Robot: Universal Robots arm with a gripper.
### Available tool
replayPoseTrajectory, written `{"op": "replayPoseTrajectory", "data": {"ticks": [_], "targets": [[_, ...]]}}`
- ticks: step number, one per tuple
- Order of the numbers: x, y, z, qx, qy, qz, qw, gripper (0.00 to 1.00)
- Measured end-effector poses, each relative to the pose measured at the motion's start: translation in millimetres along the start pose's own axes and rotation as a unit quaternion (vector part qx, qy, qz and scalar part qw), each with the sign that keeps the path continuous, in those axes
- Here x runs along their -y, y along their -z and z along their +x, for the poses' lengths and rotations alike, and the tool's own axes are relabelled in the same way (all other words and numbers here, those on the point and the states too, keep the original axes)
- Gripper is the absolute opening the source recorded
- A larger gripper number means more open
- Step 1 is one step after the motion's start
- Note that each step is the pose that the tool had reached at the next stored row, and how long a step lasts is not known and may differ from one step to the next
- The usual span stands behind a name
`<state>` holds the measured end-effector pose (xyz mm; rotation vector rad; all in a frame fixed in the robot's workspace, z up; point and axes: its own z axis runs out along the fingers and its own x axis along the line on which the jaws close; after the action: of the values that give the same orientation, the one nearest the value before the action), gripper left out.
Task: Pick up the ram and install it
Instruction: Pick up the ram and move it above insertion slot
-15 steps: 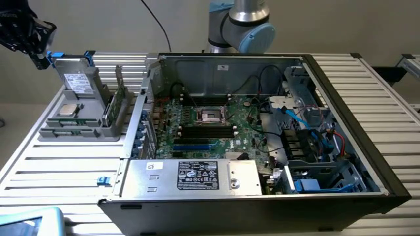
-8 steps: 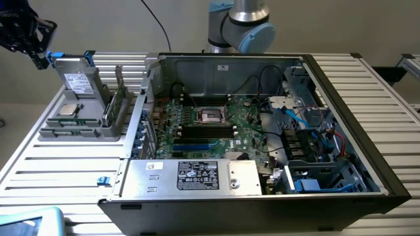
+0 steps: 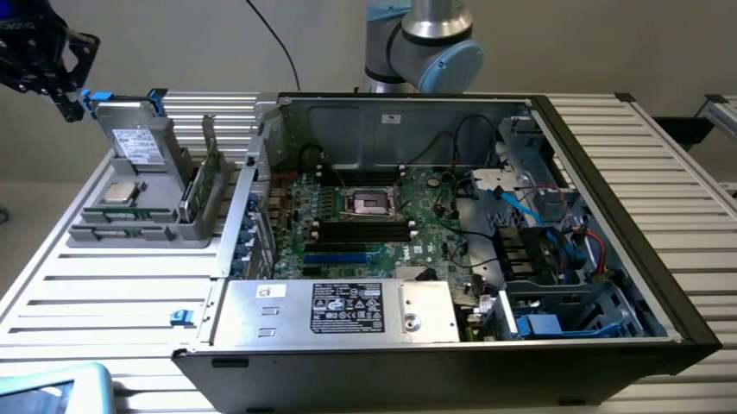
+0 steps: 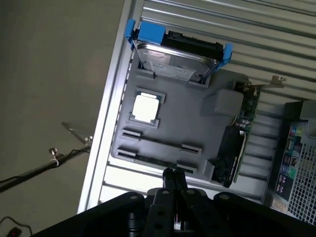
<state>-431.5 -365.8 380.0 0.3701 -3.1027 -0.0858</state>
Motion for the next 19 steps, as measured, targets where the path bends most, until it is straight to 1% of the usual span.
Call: {"op": "replayPoseTrajectory", "data": {"ticks": [3,5,8,10,12,15,17,19], "targets": [[0.0,0.0,0.0,-0.0015,0.027,-0.0001,0.9996,0.11],[0.0,0.0,0.0,-0.0024,0.045,-0.0003,0.999,0.11],[0.0,0.0,0.0,-0.0037,0.073,-0.0008,0.9973,0.11],[0.0,0.0,0.0,-0.0046,0.091,-0.0012,0.9959,0.11],[0.0,0.0,0.0,-0.0054,0.108,-0.0017,0.9941,0.11],[0.0,0.0,0.0,-0.0067,0.136,-0.0024,0.9907,0.11],[0.0,0.0,0.0,-0.0075,0.153,-0.0029,0.9881,0.11],[0.0,0.0,0.0,-0.0083,0.171,-0.0033,0.9852,0.11]]}}
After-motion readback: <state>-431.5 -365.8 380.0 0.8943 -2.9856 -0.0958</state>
